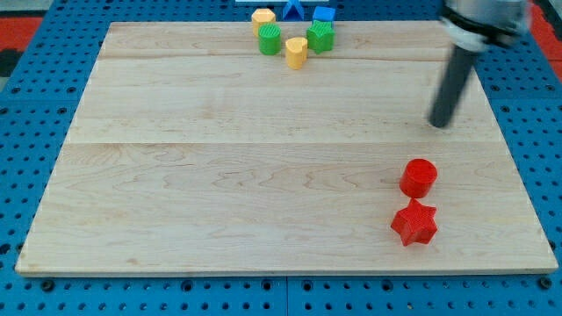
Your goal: Move the red circle near the yellow heart
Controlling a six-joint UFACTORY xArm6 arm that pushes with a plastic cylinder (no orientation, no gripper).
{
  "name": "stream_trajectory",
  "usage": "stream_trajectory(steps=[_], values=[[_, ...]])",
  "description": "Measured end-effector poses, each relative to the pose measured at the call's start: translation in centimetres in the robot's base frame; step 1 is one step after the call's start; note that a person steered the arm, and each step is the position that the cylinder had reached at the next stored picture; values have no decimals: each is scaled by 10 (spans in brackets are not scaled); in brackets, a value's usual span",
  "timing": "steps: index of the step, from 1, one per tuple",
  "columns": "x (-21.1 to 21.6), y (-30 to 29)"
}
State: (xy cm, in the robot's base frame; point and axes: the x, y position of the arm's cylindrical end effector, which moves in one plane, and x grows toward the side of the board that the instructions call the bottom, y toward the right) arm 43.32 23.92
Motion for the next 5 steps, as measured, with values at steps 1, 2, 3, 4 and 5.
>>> stream_trajectory(steps=[1, 2, 3, 4, 5], values=[[52, 43], [78, -5], [75, -69], [75, -130], [68, -189]])
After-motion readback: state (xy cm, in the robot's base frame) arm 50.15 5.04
